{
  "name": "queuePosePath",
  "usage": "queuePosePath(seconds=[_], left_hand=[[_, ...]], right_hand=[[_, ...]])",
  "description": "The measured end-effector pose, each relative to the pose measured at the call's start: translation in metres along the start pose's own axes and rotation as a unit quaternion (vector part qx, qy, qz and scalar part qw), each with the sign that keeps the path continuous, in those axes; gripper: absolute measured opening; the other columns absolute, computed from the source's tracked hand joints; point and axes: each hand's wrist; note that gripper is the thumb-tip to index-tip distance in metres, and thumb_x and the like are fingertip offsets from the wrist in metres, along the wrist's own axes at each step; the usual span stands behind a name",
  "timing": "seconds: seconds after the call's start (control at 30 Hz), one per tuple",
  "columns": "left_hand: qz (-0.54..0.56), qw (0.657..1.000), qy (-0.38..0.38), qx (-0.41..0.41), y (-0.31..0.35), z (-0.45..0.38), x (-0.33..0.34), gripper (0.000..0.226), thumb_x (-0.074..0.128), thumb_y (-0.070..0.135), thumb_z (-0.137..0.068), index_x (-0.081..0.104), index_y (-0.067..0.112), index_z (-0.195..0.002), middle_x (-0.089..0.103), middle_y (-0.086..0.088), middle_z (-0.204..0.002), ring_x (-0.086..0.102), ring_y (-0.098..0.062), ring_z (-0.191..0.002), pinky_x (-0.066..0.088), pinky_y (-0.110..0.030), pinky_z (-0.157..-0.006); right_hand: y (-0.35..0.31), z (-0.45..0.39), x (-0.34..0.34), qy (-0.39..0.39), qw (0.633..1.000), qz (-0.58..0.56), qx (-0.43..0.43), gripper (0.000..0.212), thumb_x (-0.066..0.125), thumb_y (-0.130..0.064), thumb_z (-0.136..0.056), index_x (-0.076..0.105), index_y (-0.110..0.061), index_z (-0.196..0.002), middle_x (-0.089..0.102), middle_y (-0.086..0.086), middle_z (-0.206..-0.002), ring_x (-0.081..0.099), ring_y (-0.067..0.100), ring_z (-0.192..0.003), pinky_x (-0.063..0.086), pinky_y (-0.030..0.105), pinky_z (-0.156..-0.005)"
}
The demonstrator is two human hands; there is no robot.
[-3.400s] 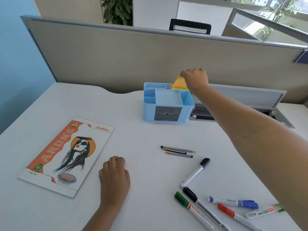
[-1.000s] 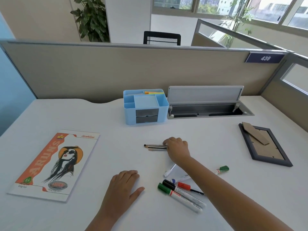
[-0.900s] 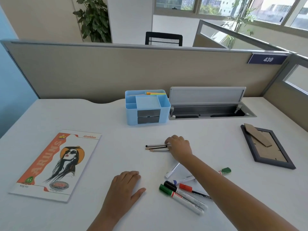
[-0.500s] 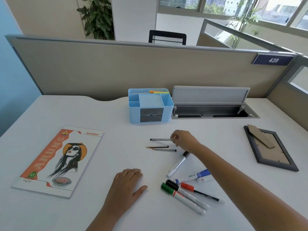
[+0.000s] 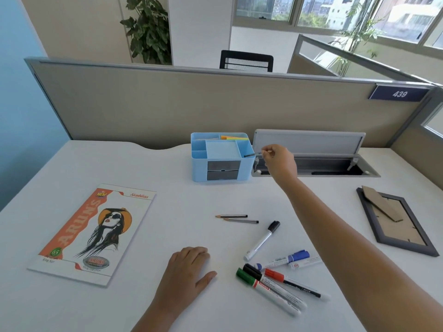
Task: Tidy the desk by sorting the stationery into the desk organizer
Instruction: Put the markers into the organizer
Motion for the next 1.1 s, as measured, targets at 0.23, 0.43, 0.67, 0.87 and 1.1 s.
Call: queuePosePath(seconds=[0.23, 0.43, 0.67, 0.87, 1.1], left_hand=[[-0.005, 1.0, 0.0, 0.0, 0.0, 0.001, -0.001, 0.033, 0.046, 0.051, -0.082, 0.061, 0.024, -0.096, 0.061, 0.012, -0.104, 0.047, -0.006, -0.098, 0.031, -0.02, -0.08], [-0.005, 1.0, 0.004, 0.003, 0.0, -0.001, -0.001, 0.034, 0.045, 0.051, -0.083, 0.06, 0.024, -0.095, 0.062, 0.011, -0.103, 0.047, -0.007, -0.097, 0.032, -0.02, -0.079], [0.002, 1.0, 0.009, 0.006, 0.0, 0.002, -0.001, 0.033, 0.046, 0.05, -0.083, 0.059, 0.024, -0.097, 0.062, 0.011, -0.104, 0.047, -0.008, -0.098, 0.033, -0.021, -0.08], [0.009, 1.0, 0.01, 0.004, -0.001, 0.002, 0.0, 0.031, 0.047, 0.05, -0.083, 0.054, 0.026, -0.1, 0.061, 0.011, -0.106, 0.048, -0.008, -0.099, 0.034, -0.022, -0.08], [0.002, 1.0, 0.007, 0.005, -0.002, 0.001, 0.001, 0.032, 0.048, 0.05, -0.082, 0.058, 0.025, -0.099, 0.063, 0.01, -0.105, 0.049, -0.008, -0.097, 0.034, -0.022, -0.078]], right_hand=[[-0.003, -0.008, 0.006, -0.024, 0.999, 0.047, -0.007, 0.034, 0.046, -0.023, -0.094, 0.05, -0.018, -0.127, 0.068, 0.006, -0.108, 0.06, 0.02, -0.083, 0.05, 0.032, -0.071], [-0.006, 0.008, 0.011, -0.054, 0.993, 0.056, -0.084, 0.032, 0.051, -0.022, -0.09, 0.049, -0.021, -0.122, 0.067, 0.0, -0.096, 0.062, 0.02, -0.086, 0.049, 0.033, -0.073], [0.023, 0.065, 0.054, -0.349, 0.89, 0.237, -0.172, 0.021, 0.057, -0.025, -0.088, 0.063, -0.022, -0.108, 0.061, 0.001, -0.112, 0.056, 0.02, -0.105, 0.046, 0.033, -0.087], [0.03, 0.089, 0.075, -0.332, 0.879, 0.262, -0.221, 0.026, 0.057, -0.029, -0.089, 0.058, -0.018, -0.112, 0.054, 0.005, -0.116, 0.054, 0.024, -0.107, 0.043, 0.034, -0.086], [0.032, 0.088, 0.078, -0.325, 0.88, 0.259, -0.229, 0.024, 0.053, -0.019, -0.087, 0.054, -0.011, -0.11, 0.054, 0.009, -0.113, 0.056, 0.027, -0.099, 0.045, 0.033, -0.078]])
Point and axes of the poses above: each hand's wrist, its own z-axis away from the middle knuckle, its own x-axis out of the palm, y = z × x
